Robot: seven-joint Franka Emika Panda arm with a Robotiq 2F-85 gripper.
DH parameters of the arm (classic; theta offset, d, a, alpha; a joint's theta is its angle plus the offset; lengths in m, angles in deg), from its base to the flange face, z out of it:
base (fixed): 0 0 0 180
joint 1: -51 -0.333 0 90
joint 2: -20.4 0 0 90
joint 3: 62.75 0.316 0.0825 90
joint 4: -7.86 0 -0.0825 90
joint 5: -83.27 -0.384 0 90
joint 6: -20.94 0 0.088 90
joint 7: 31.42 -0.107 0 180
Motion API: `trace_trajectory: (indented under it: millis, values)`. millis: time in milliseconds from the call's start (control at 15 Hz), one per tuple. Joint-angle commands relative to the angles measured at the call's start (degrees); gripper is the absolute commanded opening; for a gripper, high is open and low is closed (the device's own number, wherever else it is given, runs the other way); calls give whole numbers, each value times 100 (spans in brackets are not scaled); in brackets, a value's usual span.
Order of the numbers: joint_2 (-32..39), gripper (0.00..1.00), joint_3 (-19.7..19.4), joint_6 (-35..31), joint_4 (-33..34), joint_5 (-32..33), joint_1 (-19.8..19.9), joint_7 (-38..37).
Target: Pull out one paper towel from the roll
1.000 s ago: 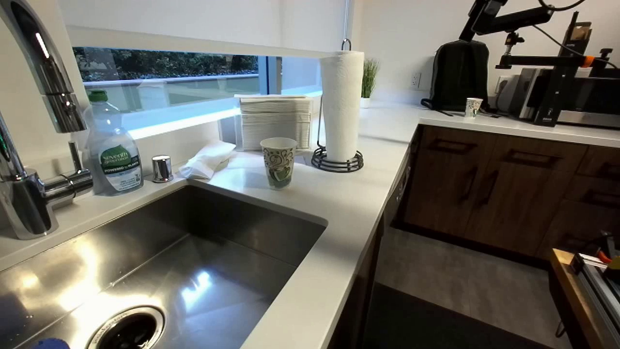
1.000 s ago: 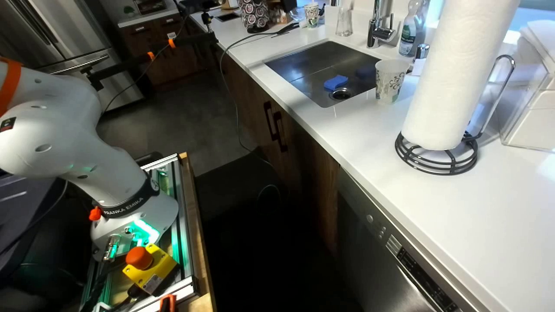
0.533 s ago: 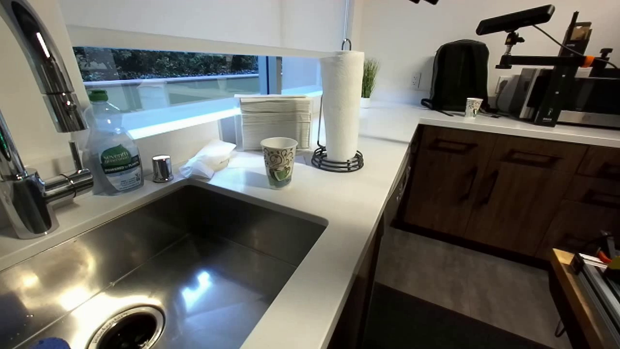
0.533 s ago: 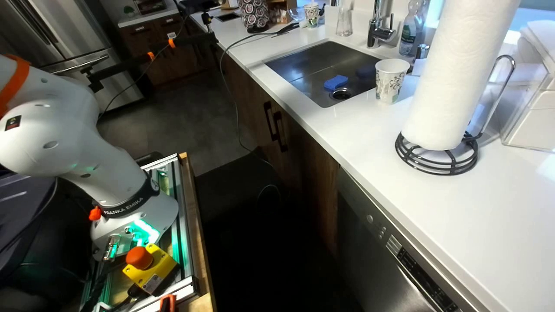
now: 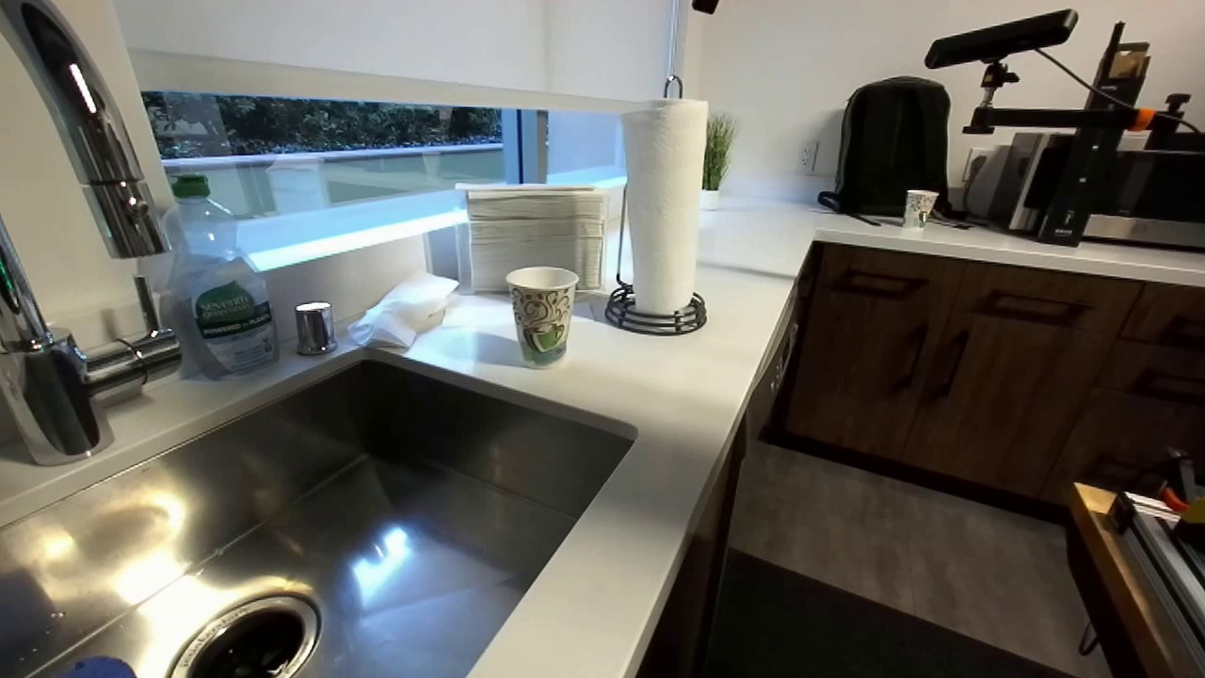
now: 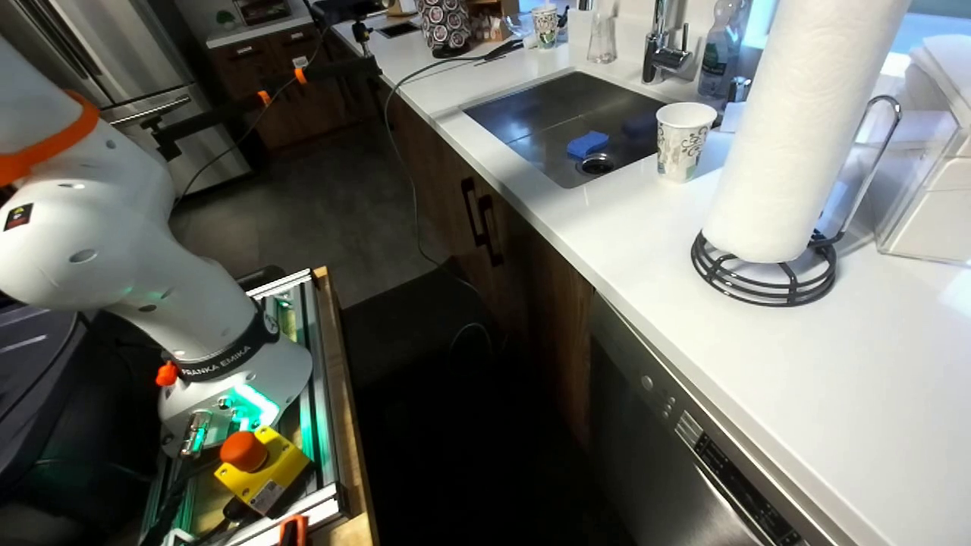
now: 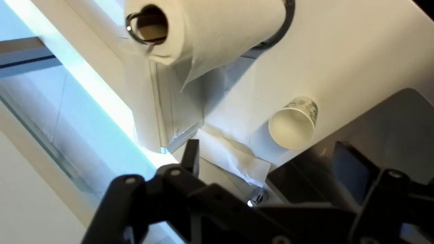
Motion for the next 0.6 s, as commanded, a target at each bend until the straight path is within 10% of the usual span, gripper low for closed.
trace_trajectory:
  millis: [0, 533]
  values:
    - [913, 100, 54, 461, 1051, 447, 141, 802]
    - [1675, 100, 33, 1064, 1448, 706, 277, 1680]
